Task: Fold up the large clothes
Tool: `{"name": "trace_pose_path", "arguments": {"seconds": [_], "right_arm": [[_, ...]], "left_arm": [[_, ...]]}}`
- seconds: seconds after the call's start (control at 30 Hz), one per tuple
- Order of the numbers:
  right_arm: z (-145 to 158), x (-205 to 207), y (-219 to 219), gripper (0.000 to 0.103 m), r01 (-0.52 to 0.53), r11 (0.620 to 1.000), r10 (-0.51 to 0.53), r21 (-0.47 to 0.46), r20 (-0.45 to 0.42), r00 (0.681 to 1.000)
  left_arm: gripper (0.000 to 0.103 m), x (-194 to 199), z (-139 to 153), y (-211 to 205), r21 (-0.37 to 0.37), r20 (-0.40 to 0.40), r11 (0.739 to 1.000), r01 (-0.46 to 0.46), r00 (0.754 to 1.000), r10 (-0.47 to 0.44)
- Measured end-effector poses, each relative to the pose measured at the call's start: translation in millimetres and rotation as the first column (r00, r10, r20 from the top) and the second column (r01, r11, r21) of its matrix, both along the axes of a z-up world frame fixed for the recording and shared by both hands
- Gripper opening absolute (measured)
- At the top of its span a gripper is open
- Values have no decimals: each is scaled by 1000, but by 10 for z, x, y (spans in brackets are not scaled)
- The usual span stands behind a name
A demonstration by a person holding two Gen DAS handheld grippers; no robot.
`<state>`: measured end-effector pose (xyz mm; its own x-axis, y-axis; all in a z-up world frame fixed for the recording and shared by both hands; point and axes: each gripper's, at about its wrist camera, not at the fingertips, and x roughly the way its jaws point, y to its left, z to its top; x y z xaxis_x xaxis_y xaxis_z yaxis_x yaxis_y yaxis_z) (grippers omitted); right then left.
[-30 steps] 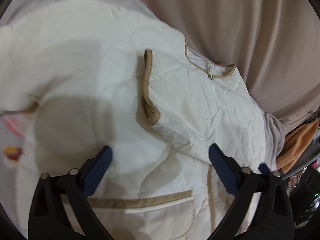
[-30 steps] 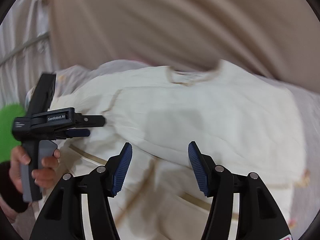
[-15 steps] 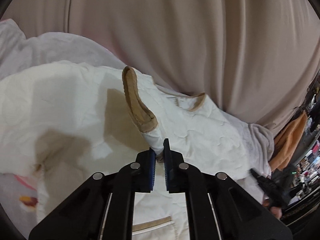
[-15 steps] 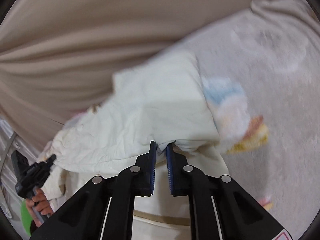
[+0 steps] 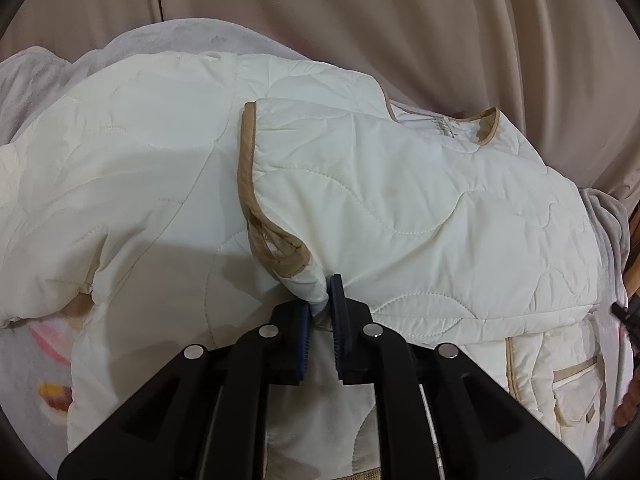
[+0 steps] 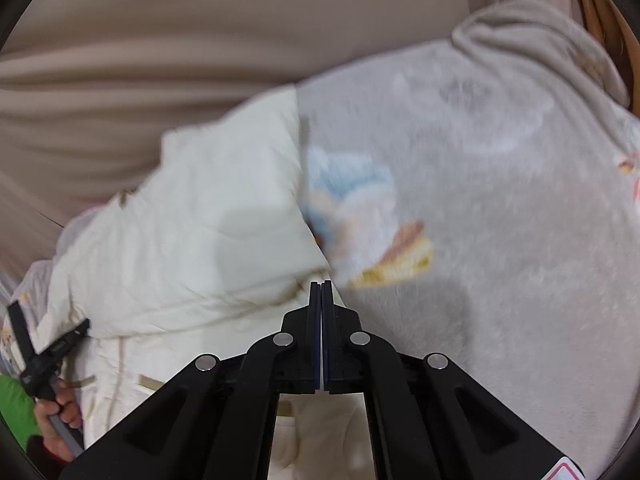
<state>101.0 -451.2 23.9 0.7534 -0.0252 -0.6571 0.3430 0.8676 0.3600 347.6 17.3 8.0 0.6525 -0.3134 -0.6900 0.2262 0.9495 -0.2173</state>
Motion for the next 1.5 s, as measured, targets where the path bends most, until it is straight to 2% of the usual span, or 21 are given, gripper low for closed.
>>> {"name": "trace_pose_path", "arguments": {"seconds": [0.1, 0.2, 0.33, 0.43, 0.5, 0.57, 0.6, 0.67, 0.7, 0.73, 0.77, 0.87, 0.93, 1.0, 1.07, 1.13, 1.23, 1.3, 1.33, 1.4, 1.5], "right_arm": [[363, 158, 232, 4, -71, 995, 75, -71, 49, 996], [549, 745, 664, 4, -164, 970, 175, -177, 48, 983], [95, 1242, 821, 0, -207, 959, 196, -195, -75, 978], [-197, 1166, 510, 0, -185, 978, 180, -96, -59, 982], [-205, 1042, 265, 0, -151, 988, 150, -10, -47, 988], [-133, 957, 162, 0, -139, 990, 138, -20, -61, 989], [-62, 926, 150, 0, -136, 989, 133, -52, -67, 989], [140, 889, 146, 17, -125, 983, 118, -134, -55, 991], [269, 912, 143, 34, -108, 979, 104, -174, -34, 994], [353, 941, 128, 54, -101, 976, 101, -191, -12, 995], [438, 986, 95, 60, -90, 975, 96, -202, 17, 995], [572, 1298, -17, 62, -77, 981, 91, -176, 72, 993], [526, 1527, -115, 65, -66, 992, 73, -104, 72, 995], [405, 1757, -224, 65, -52, 999, 53, -12, 48, 997], [216, 1919, -333, 63, -14, 998, 13, 62, 17, 1000], [100, 2040, -350, 23, -26, 995, 27, 100, -1, 1000], [283, 1973, -266, 11, -53, 996, 46, 68, 88, 995], [364, 1859, -259, 10, -51, 998, 43, 40, 168, 985], [297, 1895, -279, 10, -35, 999, 31, 22, 146, 989], [-5, 2084, -272, 14, -34, 999, 34, -9, 13, 999], [-12, 2058, -259, 20, 6, 1000, -6, -28, 12, 1000]], "left_arm": [[10, -56, 3, -74, 30, 17, 1000, -5, 1000, 5], [11, -75, 1, -68, 31, 20, 999, -6, 1000, 6], [13, -73, -25, 27, -14, 5, 1000, -1, 1000, 1], [16, -63, -34, 68, -48, -4, 999, 10, 1000, -10], [24, -100, 5, 110, -76, -7, 997, 11, 1000, -11], [37, -178, 112, 203, -115, 5, 993, -3, 1000, 4], [50, -226, 228, 276, -146, 31, 989, -12, 999, 16], [72, -248, 473, 396, -207, 83, 978, -27, 996, 45], [77, -225, 571, 433, -233, 97, 972, -33, 994, 57], [90, -152, 679, 460, -260, 105, 965, -37, 992, 67], [96, -30, 753, 454, -272, 101, 962, -37, 993, 67], [96, 406, 749, 387, -273, 27, 960, -60, 997, 70], [95, 732, 581, 325, -286, -76, 956, -62, 996, 41], [73, 963, 359, 271, -306, -162, 950, -63, 987, 14], [35, 1066, 229, 216, -297, -178, 953, -64, 984, 11], [10, 1050, 249, 188, -313, -135, 950, -16, 991, -28], [9, 891, 503, 197, -301, 14, 953, 28, 1000, -24], [9, 891, 495, 200, -291, 30, 956, 31, 999, -24], [9, 949, 399, 143, -268, -6, 963, 31, 999, -34], [9, 1021, 126, -34, -183, -79, 983, 33, 996, -48], [11, 950, 89, -84, -158, -51, 987, 24, 998, -32]]}}
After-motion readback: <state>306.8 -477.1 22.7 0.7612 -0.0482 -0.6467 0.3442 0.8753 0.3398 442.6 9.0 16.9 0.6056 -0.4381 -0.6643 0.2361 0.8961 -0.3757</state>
